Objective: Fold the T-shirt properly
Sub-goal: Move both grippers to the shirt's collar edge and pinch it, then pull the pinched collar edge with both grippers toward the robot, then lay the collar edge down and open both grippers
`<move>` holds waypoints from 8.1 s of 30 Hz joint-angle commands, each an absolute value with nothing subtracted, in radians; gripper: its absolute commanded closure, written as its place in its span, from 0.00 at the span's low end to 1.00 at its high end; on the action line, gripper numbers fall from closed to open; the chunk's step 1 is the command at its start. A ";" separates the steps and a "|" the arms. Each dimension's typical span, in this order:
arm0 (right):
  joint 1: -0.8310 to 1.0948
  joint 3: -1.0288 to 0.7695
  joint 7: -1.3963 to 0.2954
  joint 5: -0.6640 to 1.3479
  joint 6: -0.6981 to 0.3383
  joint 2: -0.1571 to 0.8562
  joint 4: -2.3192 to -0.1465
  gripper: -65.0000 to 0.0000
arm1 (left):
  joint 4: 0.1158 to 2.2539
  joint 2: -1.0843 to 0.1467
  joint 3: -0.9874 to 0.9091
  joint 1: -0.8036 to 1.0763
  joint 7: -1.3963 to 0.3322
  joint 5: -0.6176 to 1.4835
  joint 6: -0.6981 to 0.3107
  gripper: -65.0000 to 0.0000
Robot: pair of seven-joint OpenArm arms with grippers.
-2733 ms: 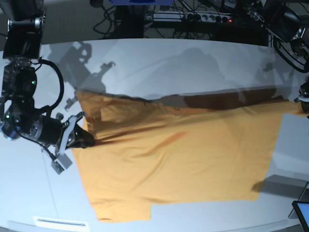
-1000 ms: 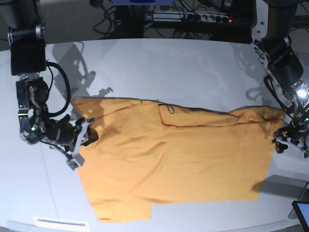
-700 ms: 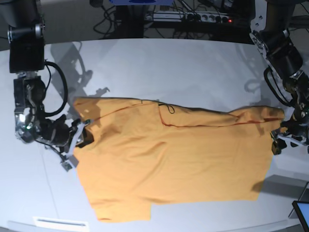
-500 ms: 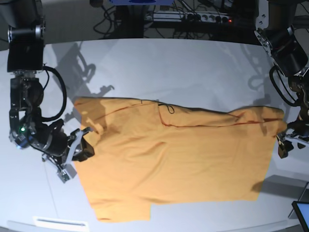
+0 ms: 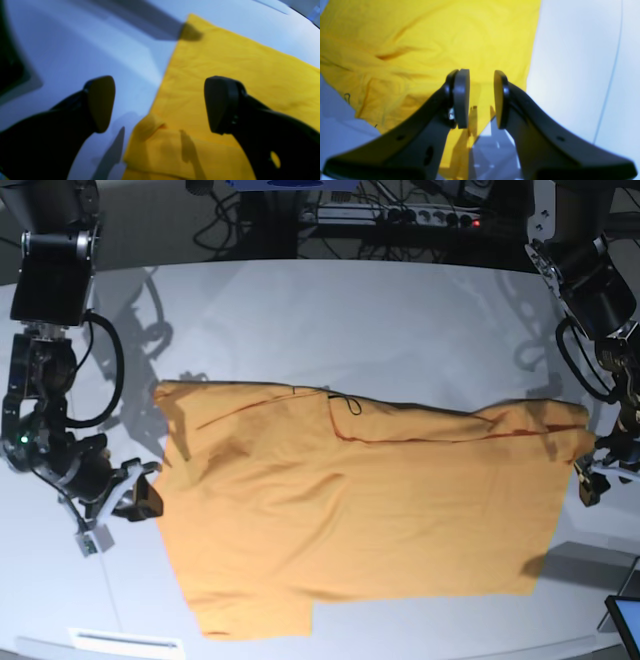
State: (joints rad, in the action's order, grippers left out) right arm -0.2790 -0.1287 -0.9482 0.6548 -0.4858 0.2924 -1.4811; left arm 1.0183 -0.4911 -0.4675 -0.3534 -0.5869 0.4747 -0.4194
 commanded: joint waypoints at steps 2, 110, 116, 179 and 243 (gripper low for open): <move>-0.308 -0.136 -0.921 0.697 -0.493 0.298 -1.508 0.75 | 1.038 -0.518 -0.470 -0.352 -0.565 0.487 -0.404 0.16; -0.133 0.249 -0.929 0.220 -0.093 0.058 -1.230 1.00 | 0.800 -0.390 -0.085 -0.176 -0.173 -0.120 -0.289 1.00; -0.039 0.213 -0.921 0.217 -0.088 0.058 -1.233 1.00 | 0.828 -0.367 -0.093 -0.061 -0.174 -0.114 -0.289 1.00; 0.535 0.027 -0.894 0.216 0.008 0.139 -1.721 1.00 | 1.359 -0.389 -0.280 0.498 -0.246 0.105 -0.289 1.00; 0.478 0.067 -0.951 0.208 0.024 0.142 -1.952 1.00 | 1.710 -0.332 -0.473 0.404 -0.430 0.113 -0.289 1.00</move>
